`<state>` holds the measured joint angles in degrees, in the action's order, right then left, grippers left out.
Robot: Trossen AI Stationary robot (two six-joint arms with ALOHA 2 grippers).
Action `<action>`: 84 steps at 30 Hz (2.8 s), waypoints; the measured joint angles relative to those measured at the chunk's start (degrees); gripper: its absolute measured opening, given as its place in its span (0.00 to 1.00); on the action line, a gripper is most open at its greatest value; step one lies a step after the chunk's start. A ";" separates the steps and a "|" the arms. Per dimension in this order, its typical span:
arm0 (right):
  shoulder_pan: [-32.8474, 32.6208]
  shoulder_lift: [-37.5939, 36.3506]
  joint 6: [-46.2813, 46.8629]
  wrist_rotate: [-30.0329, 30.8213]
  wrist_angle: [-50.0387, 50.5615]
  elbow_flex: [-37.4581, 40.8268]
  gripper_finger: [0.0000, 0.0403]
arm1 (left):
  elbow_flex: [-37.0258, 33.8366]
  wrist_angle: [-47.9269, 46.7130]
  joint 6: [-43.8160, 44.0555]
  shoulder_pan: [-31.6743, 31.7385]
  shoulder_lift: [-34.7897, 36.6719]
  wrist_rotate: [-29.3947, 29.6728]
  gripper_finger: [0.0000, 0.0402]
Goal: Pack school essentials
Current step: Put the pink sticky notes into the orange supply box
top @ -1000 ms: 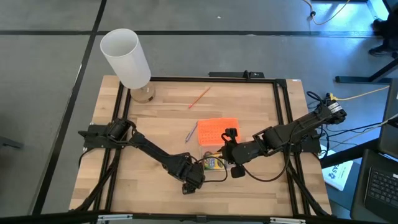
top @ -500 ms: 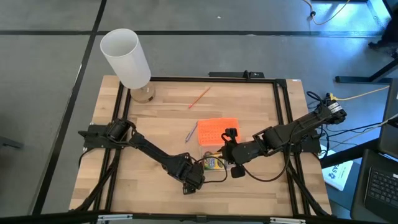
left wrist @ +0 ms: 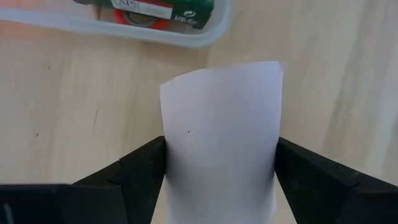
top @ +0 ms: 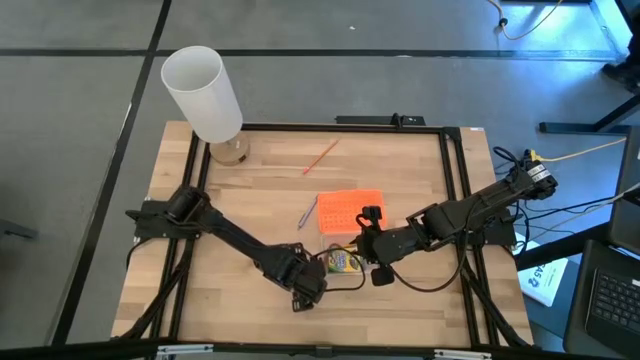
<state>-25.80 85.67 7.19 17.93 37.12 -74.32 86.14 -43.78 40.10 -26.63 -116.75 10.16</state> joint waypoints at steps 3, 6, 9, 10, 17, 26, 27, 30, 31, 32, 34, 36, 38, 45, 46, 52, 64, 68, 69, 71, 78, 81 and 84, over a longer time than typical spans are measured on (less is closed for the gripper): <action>0.00 0.00 0.09 0.00 -0.02 0.00 0.25 | 0.05 -0.34 0.31 -0.35 1.32 -0.41 0.69; 0.00 0.00 0.01 0.00 -0.03 0.00 0.25 | 0.05 -0.49 0.28 -0.59 2.39 -0.62 0.69; 0.00 0.00 0.08 0.00 0.01 0.00 0.25 | 0.14 -0.32 0.28 -0.68 3.74 -0.56 0.69; 0.00 0.00 0.01 0.00 -0.03 0.00 0.25 | 0.14 -0.32 0.27 -0.71 4.16 -0.50 0.69; 0.00 0.00 -0.30 0.00 -0.17 0.00 0.25 | 0.14 -0.23 -0.70 -0.72 6.60 0.39 0.69; -0.65 -2.44 5.99 -3.44 2.54 0.00 0.25 | 0.19 2.81 -4.67 2.10 7.71 1.67 0.69; -1.17 -3.35 7.04 -4.47 2.63 0.00 0.25 | 0.19 3.45 -5.73 2.73 7.71 1.68 0.69; -2.97 -6.31 10.60 -5.16 3.67 0.00 0.25 | 0.19 5.97 -9.05 4.87 7.71 1.74 0.69; -3.56 -7.32 11.69 -5.13 4.56 0.00 0.25 | 0.19 7.16 -10.23 5.55 7.71 1.74 0.69; -4.17 -8.26 12.75 -4.98 5.55 -0.02 0.25 | 0.19 8.39 -11.38 6.18 7.71 1.72 0.69; -5.52 -10.02 15.43 -4.53 8.09 -0.02 0.25 | 0.19 11.59 -13.97 7.24 7.71 1.74 0.69; -6.65 -11.41 18.31 -3.70 10.64 -0.02 0.25 | 0.19 15.67 -16.93 8.06 7.33 1.78 0.69; -7.61 -12.46 20.88 -2.77 12.91 -0.02 0.25 | 0.19 19.06 -20.31 8.64 7.12 1.82 0.69; -8.35 -13.25 26.00 -2.16 19.93 -0.02 0.25 | 0.28 32.36 -29.04 10.24 5.62 2.35 0.69; -8.33 -13.25 26.92 -2.16 20.54 -0.02 0.25 | 0.29 32.97 -29.83 10.46 5.34 2.37 0.69; -8.33 -13.90 27.33 -2.52 23.35 -0.02 0.25 | 0.07 36.47 -31.63 11.56 3.18 2.44 0.69; -14.32 -25.58 29.43 12.70 27.44 2.29 0.25 | 0.18 41.92 -33.27 13.80 1.16 2.39 0.69; -16.43 -30.97 31.58 14.60 23.86 8.56 0.25 | 0.23 44.54 -34.57 14.52 1.18 2.44 0.69; -16.84 -32.32 31.29 14.61 21.47 10.68 0.25 | 0.23 44.88 -34.64 14.69 1.07 2.44 0.69; -17.54 -35.28 29.44 14.64 15.49 15.26 0.25 | 0.23 45.39 -34.66 14.90 0.85 2.42 0.69; -17.96 -42.04 23.94 14.55 0.49 26.76 0.25 | 0.09 46.15 -34.39 14.29 -1.33 2.42 0.69; -17.97 -42.65 24.01 14.50 -0.34 28.27 0.25 | 0.14 45.82 -34.27 13.67 -2.32 2.40 0.69; -17.94 -42.63 23.95 14.49 -0.52 28.55 0.25 | 0.14 47.69 -34.23 13.13 -3.78 2.31 0.69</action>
<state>-43.75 43.04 31.15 32.42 36.60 -45.78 86.28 3.91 5.87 -13.50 -120.53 12.48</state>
